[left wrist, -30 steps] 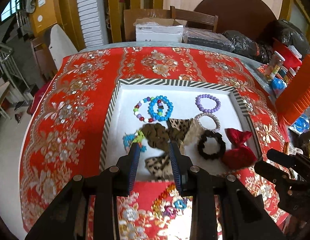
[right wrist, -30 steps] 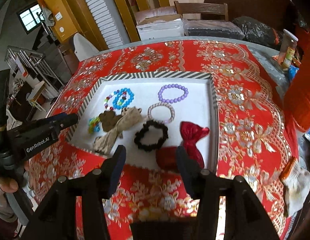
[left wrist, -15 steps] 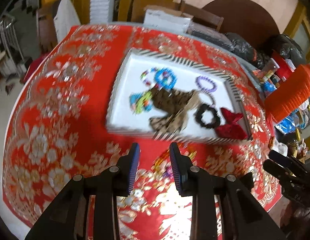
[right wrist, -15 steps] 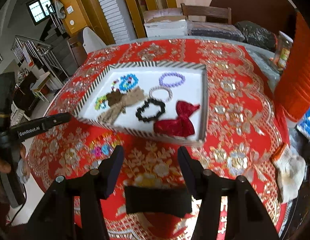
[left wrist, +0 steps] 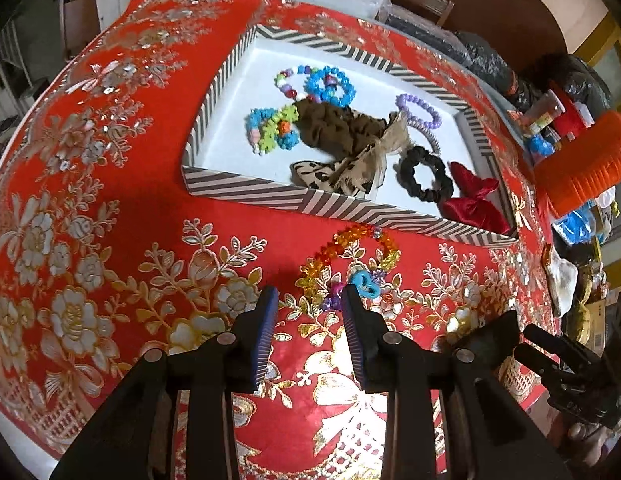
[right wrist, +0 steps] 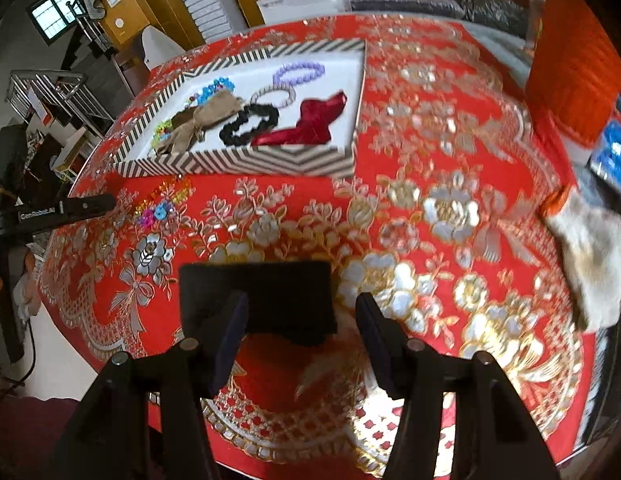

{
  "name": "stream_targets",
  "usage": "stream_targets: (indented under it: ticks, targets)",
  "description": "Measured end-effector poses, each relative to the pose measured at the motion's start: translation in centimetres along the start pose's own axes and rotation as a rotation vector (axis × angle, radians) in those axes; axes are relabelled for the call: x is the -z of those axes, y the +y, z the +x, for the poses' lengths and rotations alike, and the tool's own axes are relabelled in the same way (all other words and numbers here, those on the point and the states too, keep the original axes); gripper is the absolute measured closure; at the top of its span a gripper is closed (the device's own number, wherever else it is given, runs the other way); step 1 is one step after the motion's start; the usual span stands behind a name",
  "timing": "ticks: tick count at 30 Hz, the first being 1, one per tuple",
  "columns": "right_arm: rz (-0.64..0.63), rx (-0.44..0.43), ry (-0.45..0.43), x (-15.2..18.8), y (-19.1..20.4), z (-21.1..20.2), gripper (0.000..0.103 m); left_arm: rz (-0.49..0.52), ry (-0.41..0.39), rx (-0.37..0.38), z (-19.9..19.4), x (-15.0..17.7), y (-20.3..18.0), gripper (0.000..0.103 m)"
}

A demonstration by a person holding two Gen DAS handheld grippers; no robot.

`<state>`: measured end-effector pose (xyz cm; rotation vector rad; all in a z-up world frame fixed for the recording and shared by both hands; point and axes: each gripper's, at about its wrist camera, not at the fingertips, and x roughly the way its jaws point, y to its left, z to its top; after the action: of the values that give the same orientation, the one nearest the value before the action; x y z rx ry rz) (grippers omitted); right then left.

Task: Organize jewelry
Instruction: 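Grasp the amber bead bracelet with left tool while right tool grasps the black pouch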

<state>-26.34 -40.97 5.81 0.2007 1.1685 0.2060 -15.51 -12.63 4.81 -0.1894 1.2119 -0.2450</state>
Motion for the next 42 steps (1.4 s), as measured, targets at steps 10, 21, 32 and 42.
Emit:
stream_targets:
  ticks: [10, 21, 32, 42]
  targets:
    - [0.084, -0.042, 0.020, -0.7, -0.2, 2.6, 0.040, 0.066, 0.066, 0.014, 2.6, -1.8, -1.1, 0.081]
    - [0.026, 0.059, -0.014, -0.7, 1.3, 3.1, 0.051, 0.196, 0.073, -0.089, 4.8, -2.9, -3.7, 0.081]
    - [0.103, -0.043, -0.042, -0.9, -0.5, 1.2, 0.091, 0.173, 0.047, -0.043, 3.1, -2.2, -3.4, 0.103]
    - [0.074, -0.093, -0.145, -2.7, -0.5, -3.2, 0.092, 0.140, -0.064, 0.026, -3.7, -3.3, -4.2, 0.103]
